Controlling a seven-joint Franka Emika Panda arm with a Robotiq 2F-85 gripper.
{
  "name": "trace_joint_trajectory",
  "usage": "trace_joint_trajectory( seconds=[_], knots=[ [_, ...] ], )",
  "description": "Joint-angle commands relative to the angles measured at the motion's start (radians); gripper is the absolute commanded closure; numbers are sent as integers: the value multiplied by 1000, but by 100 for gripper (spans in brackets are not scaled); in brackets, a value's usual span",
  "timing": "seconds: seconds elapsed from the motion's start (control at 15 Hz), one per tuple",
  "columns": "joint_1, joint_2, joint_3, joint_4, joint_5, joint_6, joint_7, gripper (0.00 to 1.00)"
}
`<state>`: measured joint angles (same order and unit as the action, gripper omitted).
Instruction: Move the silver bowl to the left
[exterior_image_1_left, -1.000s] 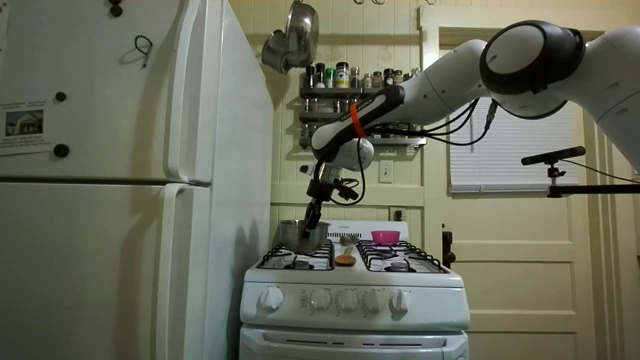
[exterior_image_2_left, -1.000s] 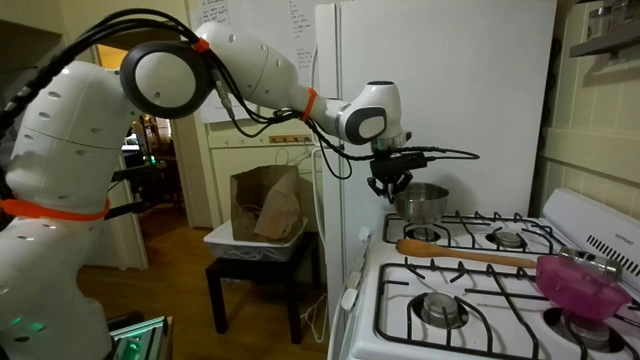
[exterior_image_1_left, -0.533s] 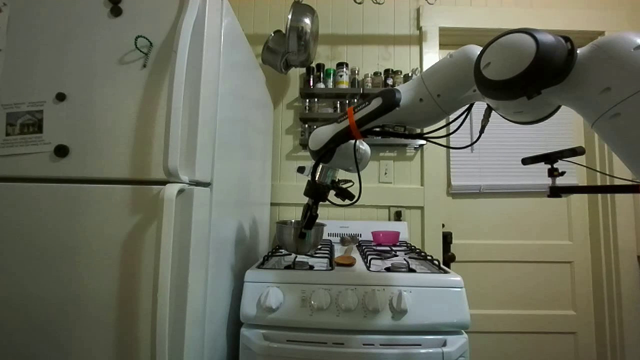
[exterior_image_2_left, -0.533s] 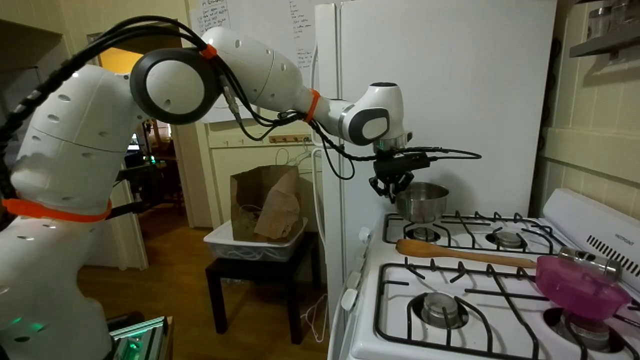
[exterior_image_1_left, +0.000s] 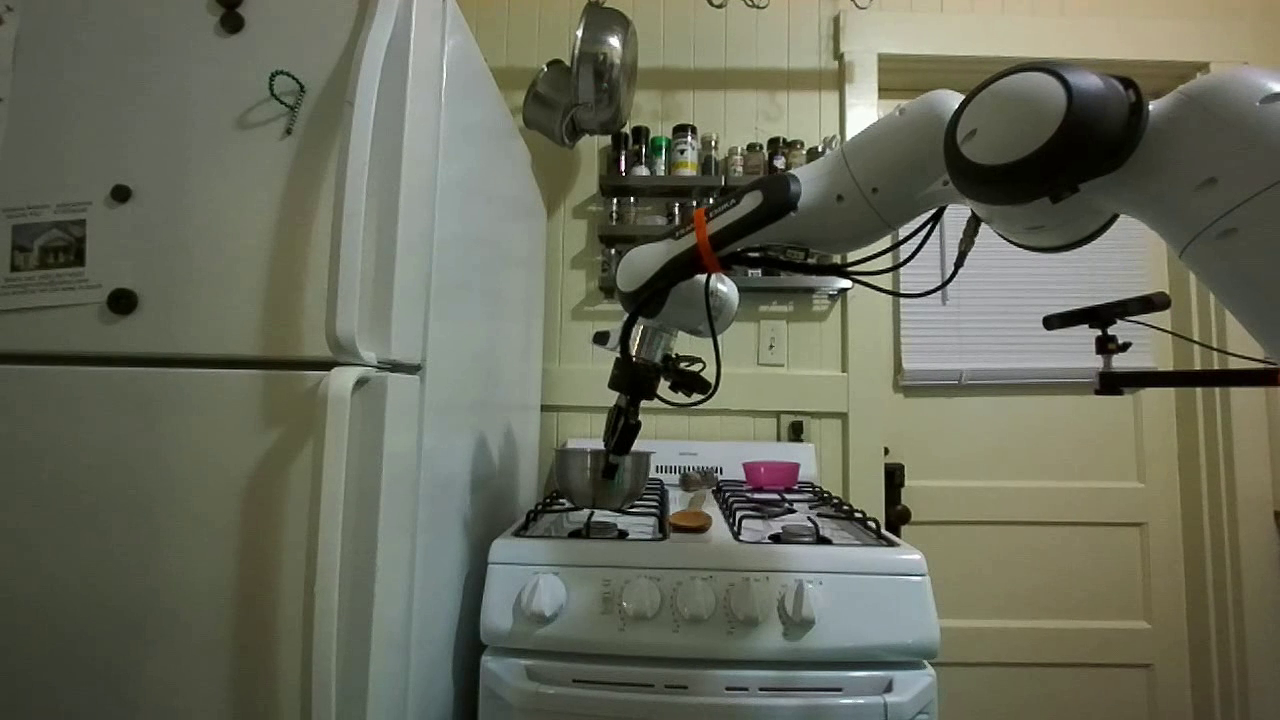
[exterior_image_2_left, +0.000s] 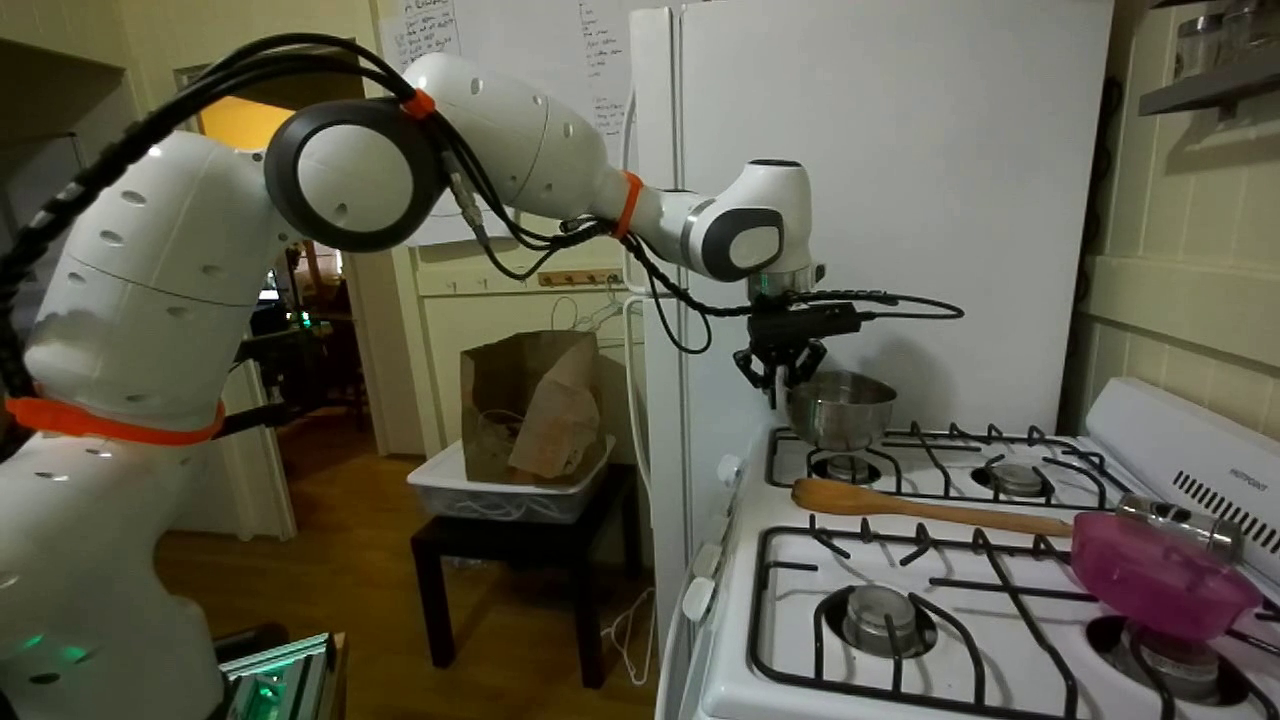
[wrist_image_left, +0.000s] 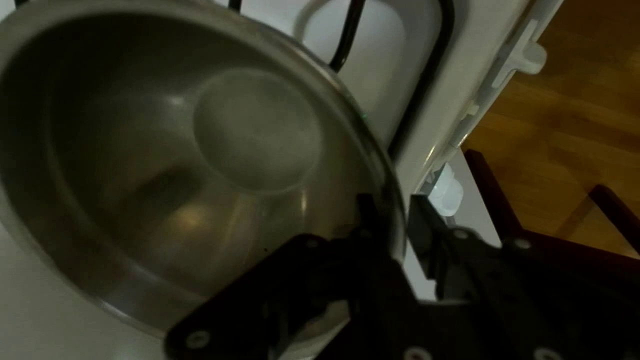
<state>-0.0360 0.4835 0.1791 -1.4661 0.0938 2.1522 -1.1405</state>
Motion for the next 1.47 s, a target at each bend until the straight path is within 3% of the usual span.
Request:
trace_joint_trajectory(
  seconds=[0.0,0.4,0.67,1.33,1.4],
  knots=[
    [27,4,-29,38,-45,-37,29,45],
    [67,-95,-67,23,-162,-53,154,1],
    [107,-248,-56,-41,-136,-206,422,0],
    [108,-813,-78,-458,-160,-254,968,0],
    [121,-677,-81,-307,-154,-257,881,0]
  ],
)
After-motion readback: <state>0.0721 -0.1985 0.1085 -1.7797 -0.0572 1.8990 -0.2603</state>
